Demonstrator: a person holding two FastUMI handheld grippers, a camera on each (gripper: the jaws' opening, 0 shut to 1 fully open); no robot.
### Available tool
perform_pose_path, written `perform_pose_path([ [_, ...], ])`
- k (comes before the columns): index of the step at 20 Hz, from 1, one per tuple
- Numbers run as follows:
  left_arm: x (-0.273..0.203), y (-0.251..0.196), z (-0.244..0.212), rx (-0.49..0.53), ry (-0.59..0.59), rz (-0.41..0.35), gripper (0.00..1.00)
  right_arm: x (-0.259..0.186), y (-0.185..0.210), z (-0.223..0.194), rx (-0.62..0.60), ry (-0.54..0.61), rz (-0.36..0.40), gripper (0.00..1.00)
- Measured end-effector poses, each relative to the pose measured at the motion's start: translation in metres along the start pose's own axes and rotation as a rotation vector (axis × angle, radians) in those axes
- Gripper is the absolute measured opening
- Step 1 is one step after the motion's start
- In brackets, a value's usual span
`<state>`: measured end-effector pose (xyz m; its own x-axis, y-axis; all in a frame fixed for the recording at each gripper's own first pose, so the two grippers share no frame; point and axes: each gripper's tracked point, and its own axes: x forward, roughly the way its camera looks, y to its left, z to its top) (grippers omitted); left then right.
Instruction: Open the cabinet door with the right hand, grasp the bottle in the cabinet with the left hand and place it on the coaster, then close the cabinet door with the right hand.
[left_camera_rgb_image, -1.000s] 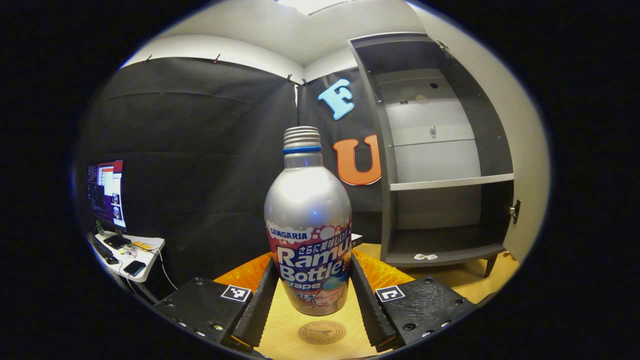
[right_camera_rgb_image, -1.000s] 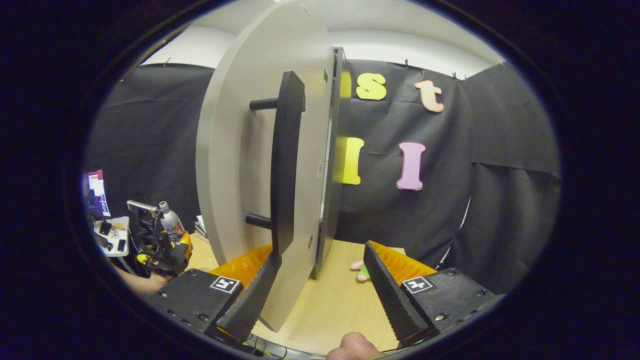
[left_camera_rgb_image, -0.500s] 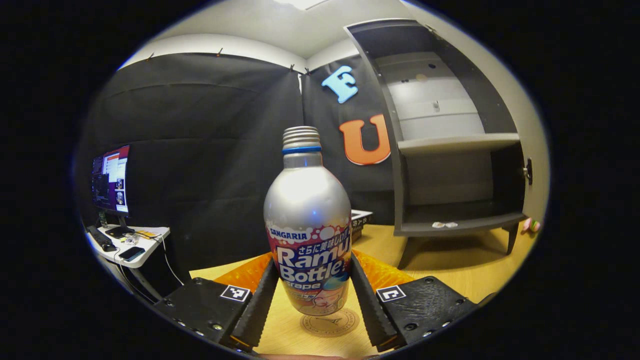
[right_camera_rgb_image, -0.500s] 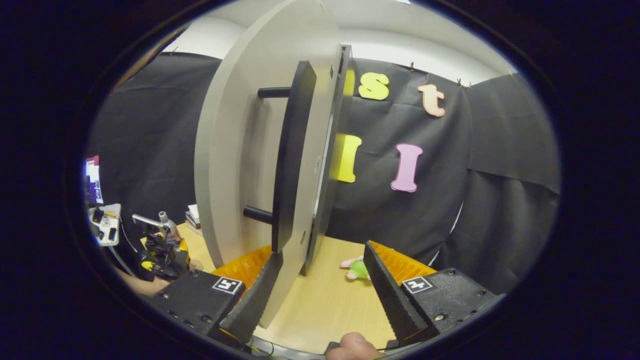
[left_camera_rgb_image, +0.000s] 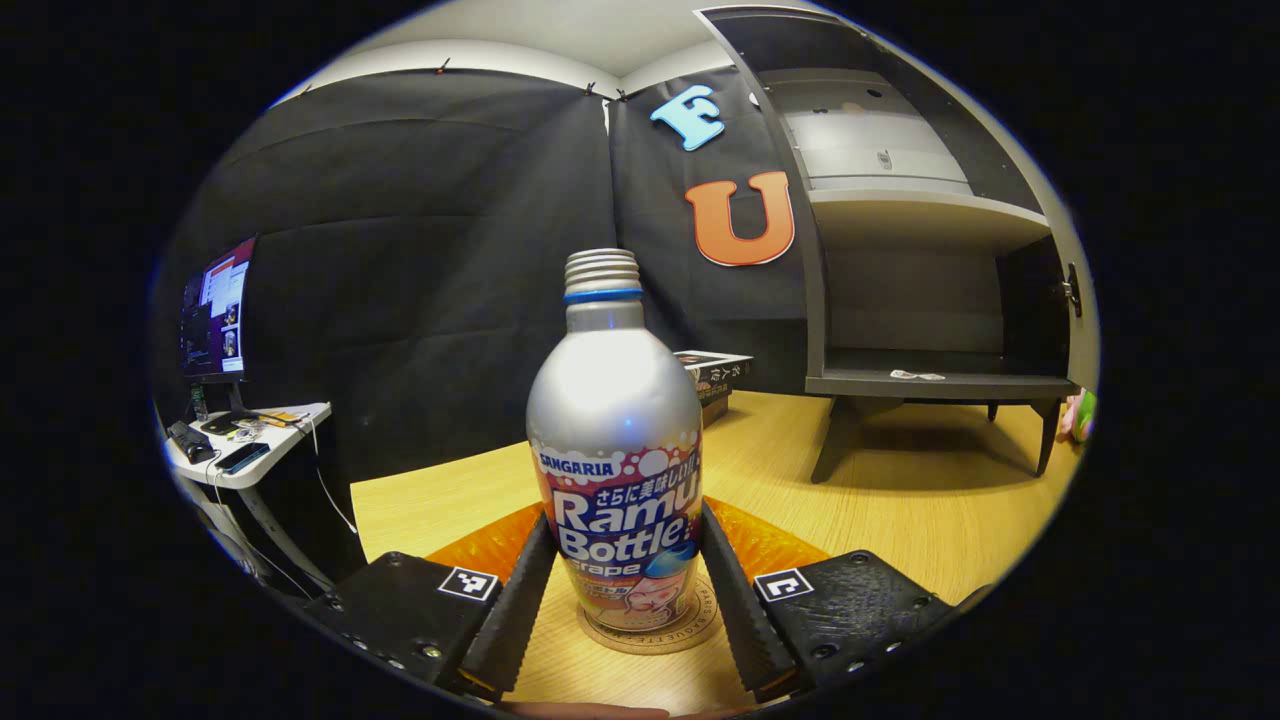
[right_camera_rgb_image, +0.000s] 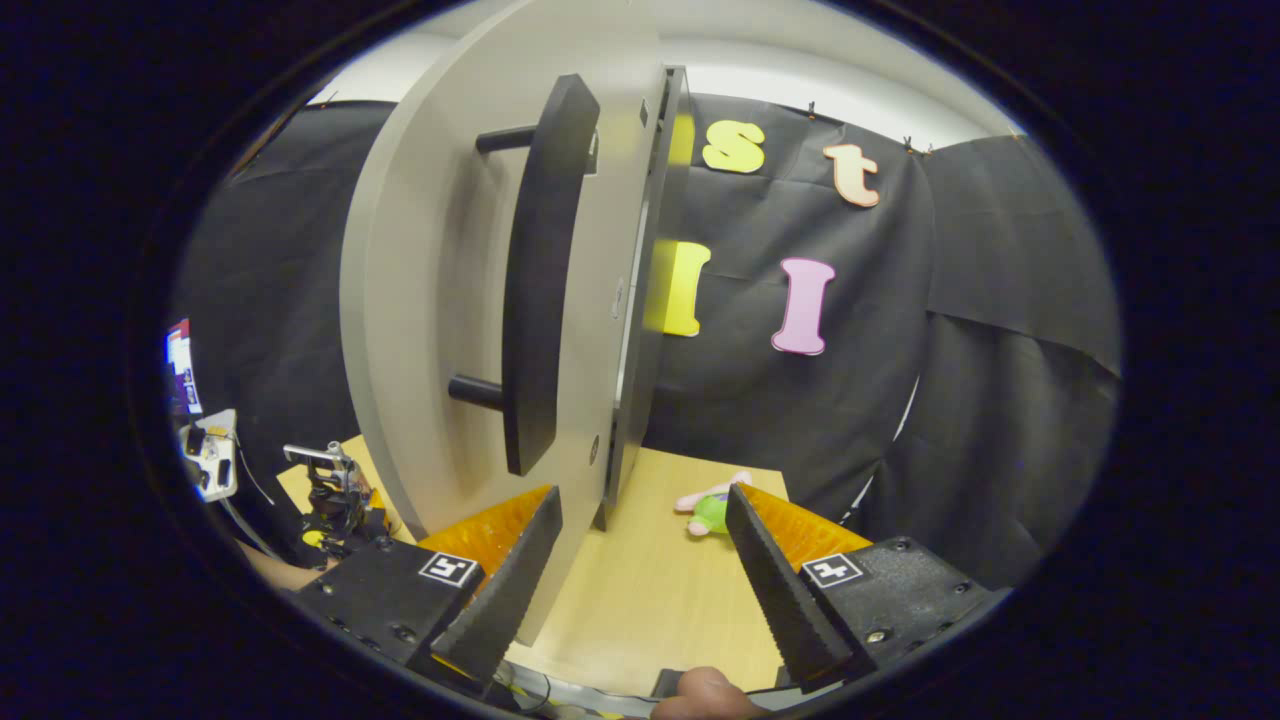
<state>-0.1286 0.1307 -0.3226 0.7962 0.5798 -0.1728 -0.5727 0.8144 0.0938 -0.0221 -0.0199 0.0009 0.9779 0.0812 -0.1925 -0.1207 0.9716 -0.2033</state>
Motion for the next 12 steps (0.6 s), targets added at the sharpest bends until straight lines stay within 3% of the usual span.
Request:
perform_pose_path([
  [1, 0.003, -0.001, 0.003, 0.003, -0.010, -0.004, 0.89, 0.000, 0.003, 0.000, -0.009, -0.003, 0.004, 1.00],
  [2, 0.003, -0.005, 0.003, 0.003, -0.015, -0.014, 0.78, -0.002, 0.007, 0.002, -0.017, -0.011, 0.009, 1.00],
  [3, 0.002, -0.006, 0.003, 0.009, -0.018, -0.012, 0.78, -0.002, 0.009, 0.002, -0.022, -0.014, 0.011, 1.00],
  [6, 0.004, -0.013, 0.000, 0.010, -0.002, -0.037, 0.83, -0.001, 0.011, 0.001, -0.022, -0.008, 0.015, 1.00],
  [7, 0.003, -0.014, -0.001, 0.012, 0.005, -0.043, 0.91, -0.001, 0.010, 0.001, -0.020, -0.006, 0.012, 1.00],
  [9, 0.004, -0.013, 0.001, 0.024, 0.004, -0.040, 0.96, -0.001, 0.008, -0.002, -0.013, 0.001, 0.007, 1.00],
  [12, 0.002, -0.011, -0.001, 0.034, 0.011, -0.028, 0.96, 0.000, 0.010, -0.007, -0.009, 0.012, 0.012, 1.00],
])
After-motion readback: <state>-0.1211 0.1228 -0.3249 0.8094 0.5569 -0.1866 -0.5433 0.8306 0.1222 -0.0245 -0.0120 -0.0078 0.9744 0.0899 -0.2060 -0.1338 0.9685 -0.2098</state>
